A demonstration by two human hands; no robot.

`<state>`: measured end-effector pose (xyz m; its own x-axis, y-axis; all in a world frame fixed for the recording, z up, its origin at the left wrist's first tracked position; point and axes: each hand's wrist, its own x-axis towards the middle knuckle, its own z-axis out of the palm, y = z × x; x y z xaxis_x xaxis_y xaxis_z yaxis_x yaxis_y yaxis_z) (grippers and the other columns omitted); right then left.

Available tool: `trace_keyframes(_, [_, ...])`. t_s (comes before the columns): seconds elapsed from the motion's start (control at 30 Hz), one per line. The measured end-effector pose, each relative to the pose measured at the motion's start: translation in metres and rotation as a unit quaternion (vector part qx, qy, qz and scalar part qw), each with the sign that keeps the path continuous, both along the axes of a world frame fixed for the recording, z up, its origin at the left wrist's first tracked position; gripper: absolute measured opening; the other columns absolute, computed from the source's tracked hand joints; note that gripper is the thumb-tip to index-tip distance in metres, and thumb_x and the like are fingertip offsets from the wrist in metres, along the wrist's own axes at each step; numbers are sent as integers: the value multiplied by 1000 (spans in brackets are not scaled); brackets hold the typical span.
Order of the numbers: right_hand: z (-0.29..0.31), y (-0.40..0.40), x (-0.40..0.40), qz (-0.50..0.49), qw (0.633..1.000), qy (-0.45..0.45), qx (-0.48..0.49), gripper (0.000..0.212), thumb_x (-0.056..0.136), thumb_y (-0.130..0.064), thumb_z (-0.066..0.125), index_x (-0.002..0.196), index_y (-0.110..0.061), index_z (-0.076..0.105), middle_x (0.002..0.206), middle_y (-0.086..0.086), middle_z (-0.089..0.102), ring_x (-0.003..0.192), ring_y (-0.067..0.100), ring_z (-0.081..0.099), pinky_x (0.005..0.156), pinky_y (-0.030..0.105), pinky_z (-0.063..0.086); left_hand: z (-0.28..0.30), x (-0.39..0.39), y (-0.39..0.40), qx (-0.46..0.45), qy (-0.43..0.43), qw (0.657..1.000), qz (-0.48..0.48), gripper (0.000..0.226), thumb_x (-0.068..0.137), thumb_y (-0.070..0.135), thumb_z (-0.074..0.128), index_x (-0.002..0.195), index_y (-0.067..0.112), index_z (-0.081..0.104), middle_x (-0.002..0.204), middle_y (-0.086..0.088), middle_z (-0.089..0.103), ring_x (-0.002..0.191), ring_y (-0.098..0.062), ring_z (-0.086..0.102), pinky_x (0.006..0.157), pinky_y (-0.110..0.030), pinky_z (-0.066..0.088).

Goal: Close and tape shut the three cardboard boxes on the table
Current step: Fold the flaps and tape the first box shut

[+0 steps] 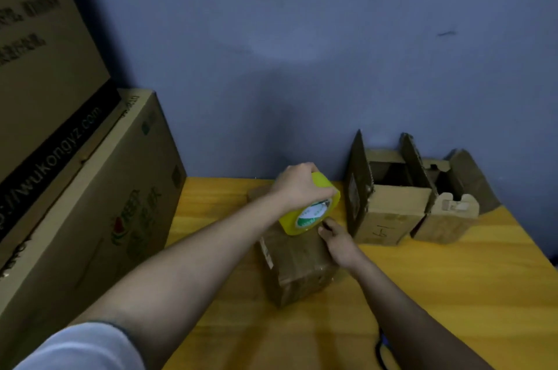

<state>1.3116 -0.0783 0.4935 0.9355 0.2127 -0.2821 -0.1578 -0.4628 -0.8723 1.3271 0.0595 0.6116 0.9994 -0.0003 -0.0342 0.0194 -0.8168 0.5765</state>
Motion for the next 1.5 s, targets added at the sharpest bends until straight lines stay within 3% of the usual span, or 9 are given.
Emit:
trace_keyframes(0.13, [-15, 12, -2, -68, 986, -74, -134, 24, 100, -13, 43, 117, -6, 58, 117, 15, 62, 105, 33, 57, 80, 36, 45, -2, 0, -5, 7, -8, 1000, -14, 54, 75, 56, 69, 117, 24, 57, 117, -3, 63, 113, -25, 55, 87, -33, 44])
trace_keyframes(0.23, [-17, 20, -5, -86, 982, -113, -127, 20, 99, -12, 43, 112, -9, 58, 112, 14, 62, 101, 33, 58, 76, 37, 45, -6, -8, 6, 33, -5, 999, -35, 60, 76, 55, 68, 124, 24, 49, 123, -5, 59, 115, -26, 53, 88, -33, 44])
trace_keyframes(0.4, [-5, 22, 10, -53, 978, -122, -163, 24, 99, -15, 43, 117, -11, 57, 120, 13, 61, 108, 33, 56, 82, 38, 45, -10, -16, 34, -21, 8, 997, -72, 81, 79, 33, 67, 147, 33, 23, 143, -5, 44, 126, -27, 46, 98, -34, 42])
trace_keyframes(0.5, [10, 28, 12, -35, 958, -107, -263, 34, 100, -22, 40, 131, -11, 47, 134, 13, 52, 122, 33, 49, 95, 41, 42, -10, -11, 32, 14, -17, 997, -79, 69, 83, 36, 62, 142, 38, 27, 135, -6, 50, 121, -30, 51, 94, -39, 45])
trace_keyframes(0.67, [33, 40, -16, 22, 954, -16, -298, 115, 79, -68, 57, 152, -11, -12, 162, 6, 0, 148, 27, 1, 118, 47, 4, -10, -4, 23, 61, -21, 995, -77, 57, 86, 42, 58, 138, 38, 34, 124, -7, 53, 116, -31, 53, 90, -39, 46])
trace_keyframes(0.77, [20, 46, -33, 32, 936, -50, -346, 142, 59, -85, 60, 149, -12, -23, 161, 8, -14, 148, 26, -11, 117, 51, -5, -12, -2, 23, 40, -13, 996, -77, 58, 85, 38, 60, 137, 36, 35, 123, -10, 52, 116, -33, 52, 93, -39, 45])
trace_keyframes(0.87, [12, 54, -36, 27, 923, -83, -374, 144, 58, -87, 58, 148, -10, -23, 160, 9, -16, 148, 26, -11, 117, 52, -5, -15, -1, 24, 5, -1, 998, -66, 60, 81, 37, 62, 135, 38, 35, 121, -13, 50, 113, -36, 53, 95, -41, 45])
trace_keyframes(1.07, [16, 54, -36, 28, 918, -105, -382, 136, 64, -85, 54, 150, -9, -18, 161, 5, -3, 146, 26, 9, 113, 47, 16, -18, 4, 29, 41, -43, 995, -75, 56, 84, 45, 61, 135, 34, 40, 117, -13, 58, 113, -32, 54, 92, -40, 47])
trace_keyframes(1.5, [18, 53, -31, 42, 914, -95, -392, 132, 63, -87, 51, 153, -10, -9, 161, 6, -11, 146, 26, 9, 112, 46, 15, 17, -13, 55, 251, 5, 948, -196, 52, 88, 46, 57, 135, 34, 41, 118, -10, 57, 111, -29, 54, 79, -34, 44])
